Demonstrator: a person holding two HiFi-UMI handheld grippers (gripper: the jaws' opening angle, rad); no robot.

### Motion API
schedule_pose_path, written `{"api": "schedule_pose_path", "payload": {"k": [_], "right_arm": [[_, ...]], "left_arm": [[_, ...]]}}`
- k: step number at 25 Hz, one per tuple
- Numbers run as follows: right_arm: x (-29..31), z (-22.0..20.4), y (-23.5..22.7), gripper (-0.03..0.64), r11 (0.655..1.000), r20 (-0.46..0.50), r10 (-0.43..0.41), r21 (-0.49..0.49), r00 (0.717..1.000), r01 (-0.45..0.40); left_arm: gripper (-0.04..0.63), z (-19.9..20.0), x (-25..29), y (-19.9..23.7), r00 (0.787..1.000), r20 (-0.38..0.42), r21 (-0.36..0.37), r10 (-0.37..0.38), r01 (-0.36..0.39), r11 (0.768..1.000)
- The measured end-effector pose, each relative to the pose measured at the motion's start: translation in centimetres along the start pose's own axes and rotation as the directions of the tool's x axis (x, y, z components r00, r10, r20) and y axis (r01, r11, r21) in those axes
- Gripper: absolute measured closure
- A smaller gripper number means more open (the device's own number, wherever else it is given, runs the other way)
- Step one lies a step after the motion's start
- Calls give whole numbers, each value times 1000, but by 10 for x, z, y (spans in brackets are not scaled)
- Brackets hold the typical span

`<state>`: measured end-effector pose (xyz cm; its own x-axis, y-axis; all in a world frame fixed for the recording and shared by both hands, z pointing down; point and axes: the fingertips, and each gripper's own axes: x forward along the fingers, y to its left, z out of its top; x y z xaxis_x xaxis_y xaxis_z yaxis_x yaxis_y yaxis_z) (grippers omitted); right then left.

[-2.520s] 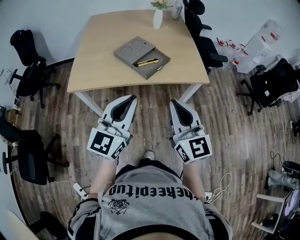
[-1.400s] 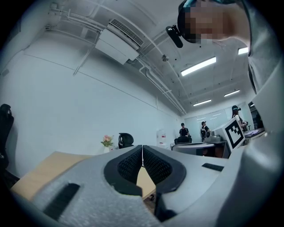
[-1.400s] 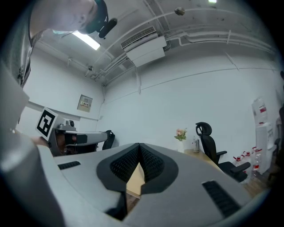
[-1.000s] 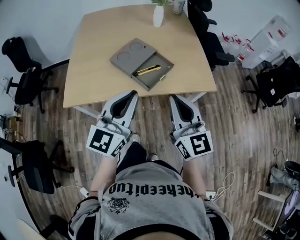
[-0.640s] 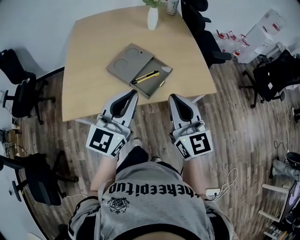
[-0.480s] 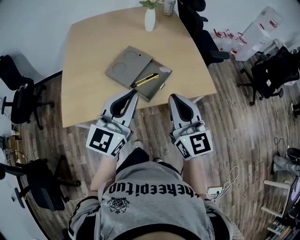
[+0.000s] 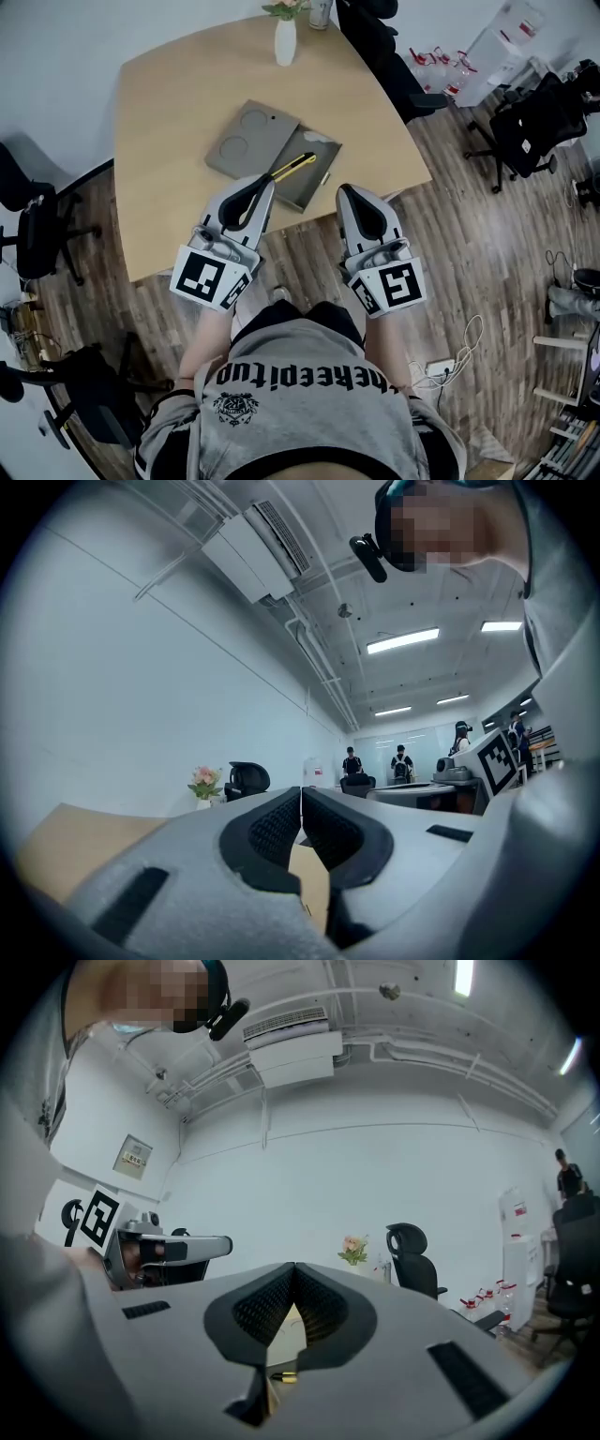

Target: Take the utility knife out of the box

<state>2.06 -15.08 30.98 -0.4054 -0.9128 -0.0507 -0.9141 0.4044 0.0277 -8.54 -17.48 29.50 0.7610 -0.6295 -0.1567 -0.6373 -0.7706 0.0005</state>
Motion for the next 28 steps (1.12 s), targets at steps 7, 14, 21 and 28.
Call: {"api": "schedule_pose_path", "payload": {"k": [7,14,21,28], "right_arm": [[8,2,3,611,999,-6,-33,-12,999,33],[16,-2,-6,611,999,-18,-32,-16,999,32],[40,-3,-19,611,1000,-15,14,-12,1000,-14],[67,-5,-45,611,997,-13,80,-11,997,-81]], "left_arm": [[577,0,3,11,1000,6,-14,-30,30,999],[577,-7,13,16,1000,3,-23,-30,30,999],[577,-7,24,33,1000,-5,-5,17,-17,1000],[577,-11,54,44,998,-16,21,64,-64,998]]}}
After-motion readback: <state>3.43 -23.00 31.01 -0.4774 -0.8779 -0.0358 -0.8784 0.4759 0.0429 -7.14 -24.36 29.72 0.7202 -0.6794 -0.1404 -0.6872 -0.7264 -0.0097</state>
